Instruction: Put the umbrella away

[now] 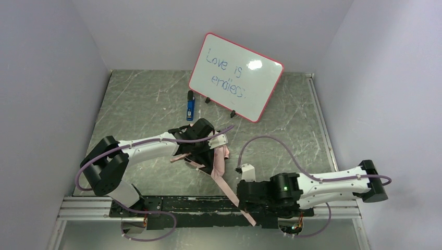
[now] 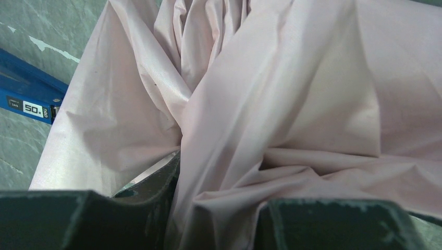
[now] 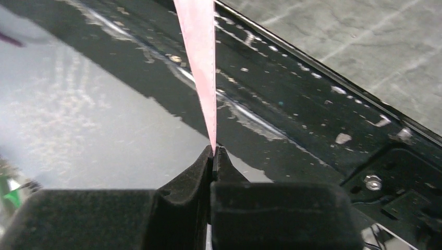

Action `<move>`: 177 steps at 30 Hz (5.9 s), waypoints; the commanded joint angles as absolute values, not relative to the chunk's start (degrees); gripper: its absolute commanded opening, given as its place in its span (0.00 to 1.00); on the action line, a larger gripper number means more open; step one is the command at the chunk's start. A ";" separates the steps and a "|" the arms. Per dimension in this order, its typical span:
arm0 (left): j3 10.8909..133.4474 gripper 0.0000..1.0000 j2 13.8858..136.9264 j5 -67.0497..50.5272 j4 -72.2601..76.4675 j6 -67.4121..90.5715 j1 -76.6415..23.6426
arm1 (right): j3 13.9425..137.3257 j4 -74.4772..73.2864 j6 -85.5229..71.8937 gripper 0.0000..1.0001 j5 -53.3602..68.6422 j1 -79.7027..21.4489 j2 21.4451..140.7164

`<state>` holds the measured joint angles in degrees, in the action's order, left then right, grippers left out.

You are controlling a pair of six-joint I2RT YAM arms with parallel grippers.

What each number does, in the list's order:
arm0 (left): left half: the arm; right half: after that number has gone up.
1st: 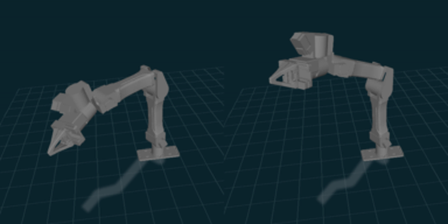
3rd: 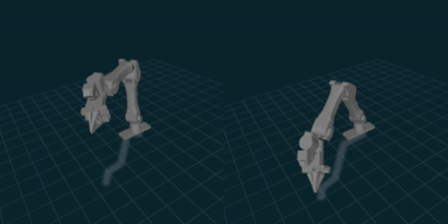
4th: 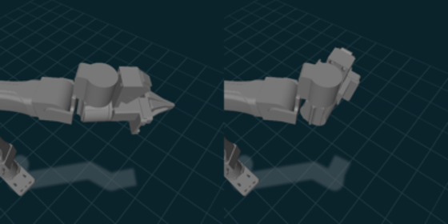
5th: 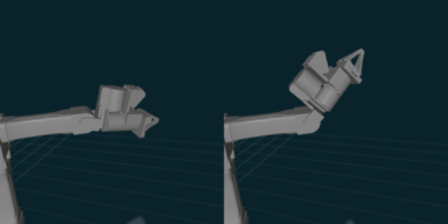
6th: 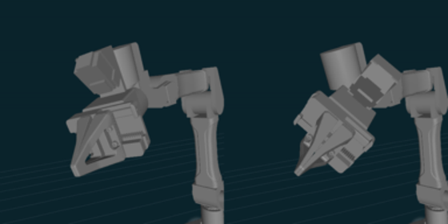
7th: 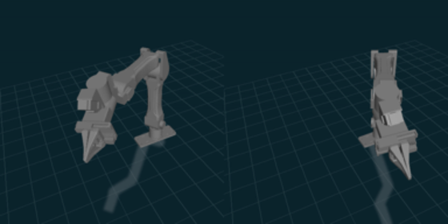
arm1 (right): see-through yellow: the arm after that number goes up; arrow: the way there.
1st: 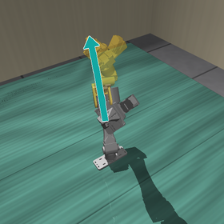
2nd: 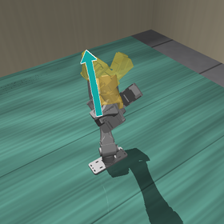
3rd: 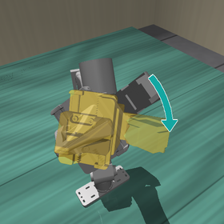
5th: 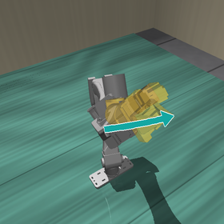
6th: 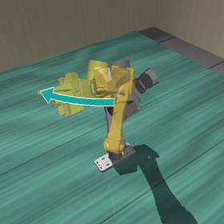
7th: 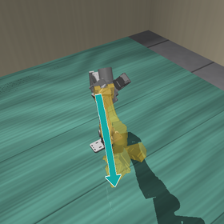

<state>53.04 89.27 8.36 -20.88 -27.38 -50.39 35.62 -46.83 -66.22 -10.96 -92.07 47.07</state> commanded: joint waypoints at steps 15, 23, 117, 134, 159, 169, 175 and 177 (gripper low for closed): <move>52.03 0.05 89.73 9.69 -19.78 -27.77 -49.75 | 41.24 -50.71 -59.68 0.29 -15.46 -92.63 55.21; 51.66 0.05 89.67 8.94 -19.36 -28.26 -49.75 | 39.18 -40.46 -55.36 0.51 -23.64 -92.99 53.63; 24.14 0.05 85.16 12.54 27.44 -61.64 -65.04 | 55.93 -21.61 33.24 0.92 42.76 -28.30 92.07; 24.52 0.05 86.20 14.29 27.55 -61.11 -66.01 | 60.08 -26.66 34.00 0.85 31.08 -38.24 107.05; 29.84 0.96 41.02 14.43 -4.02 -29.89 -66.09 | 53.74 -14.22 35.45 0.15 8.35 -38.78 101.83; 37.07 0.86 38.53 39.97 -13.59 -7.41 -66.03 | 45.42 -0.56 42.07 0.18 -6.66 -46.43 97.70; 45.44 0.88 49.75 41.60 -19.38 -0.98 -63.87 | 40.16 6.19 44.90 0.18 -13.67 -51.64 95.79; 47.07 0.88 51.92 38.93 -19.34 -0.58 -60.26 | 37.88 7.92 46.07 0.18 -15.23 -53.57 95.00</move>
